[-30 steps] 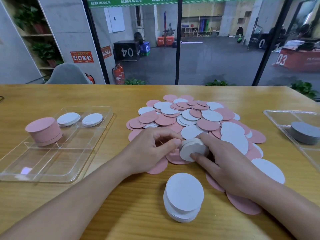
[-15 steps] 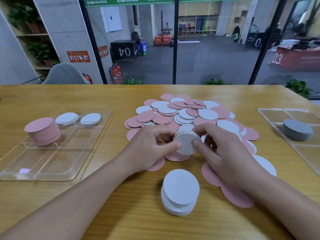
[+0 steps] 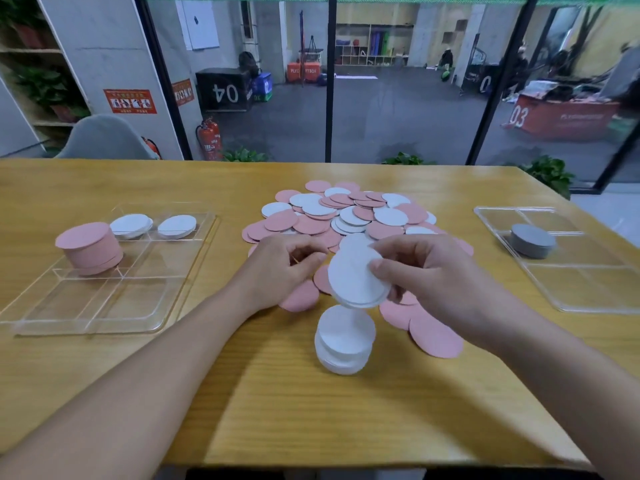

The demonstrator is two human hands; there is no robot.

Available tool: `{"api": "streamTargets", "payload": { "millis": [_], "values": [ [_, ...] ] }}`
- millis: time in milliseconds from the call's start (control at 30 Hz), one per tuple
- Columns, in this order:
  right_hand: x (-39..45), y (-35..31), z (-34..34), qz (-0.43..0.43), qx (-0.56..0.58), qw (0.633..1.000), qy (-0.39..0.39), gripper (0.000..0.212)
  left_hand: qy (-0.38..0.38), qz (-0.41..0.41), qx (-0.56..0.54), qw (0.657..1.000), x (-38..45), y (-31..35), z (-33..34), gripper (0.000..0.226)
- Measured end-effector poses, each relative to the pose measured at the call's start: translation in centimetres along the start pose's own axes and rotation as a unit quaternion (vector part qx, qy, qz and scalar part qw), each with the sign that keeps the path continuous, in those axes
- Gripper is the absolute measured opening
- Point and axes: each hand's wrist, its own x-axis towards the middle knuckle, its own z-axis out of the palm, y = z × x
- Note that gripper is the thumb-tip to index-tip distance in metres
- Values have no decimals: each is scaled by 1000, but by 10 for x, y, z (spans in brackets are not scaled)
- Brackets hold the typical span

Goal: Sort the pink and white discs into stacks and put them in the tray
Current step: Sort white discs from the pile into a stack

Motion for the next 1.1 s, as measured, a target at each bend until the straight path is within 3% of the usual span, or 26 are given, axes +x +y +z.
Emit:
{"api": "streamTargets", "payload": {
  "millis": [333, 533, 633, 733, 833, 900, 1100],
  "values": [
    [-30, -4, 33, 48, -69, 996, 20, 15, 3, -5, 39, 999, -6, 8, 1, 13],
    [-32, 8, 45, 28, -143, 987, 74, 10, -2, 1, 63, 998, -7, 10, 2, 14],
    [-35, 18, 29, 11, -140, 978, 151, 11, 0, 1, 75, 997, -6, 12, 3, 14],
    [-35, 48, -5, 34, -235, 951, 198, 39, 9, -7, 66, 998, 2, 17, 6, 12],
    [-27, 75, -25, 106, -368, 910, 159, 80, -12, -13, 63, 998, 15, 24, 13, 16],
    [-13, 84, -25, 111, -415, 895, 119, 95, -23, -14, 59, 998, 24, 28, 17, 18],
    [28, 89, -12, 77, -438, 891, 93, 84, 1, -38, 53, 998, 42, 32, 28, 23]
  ]
}}
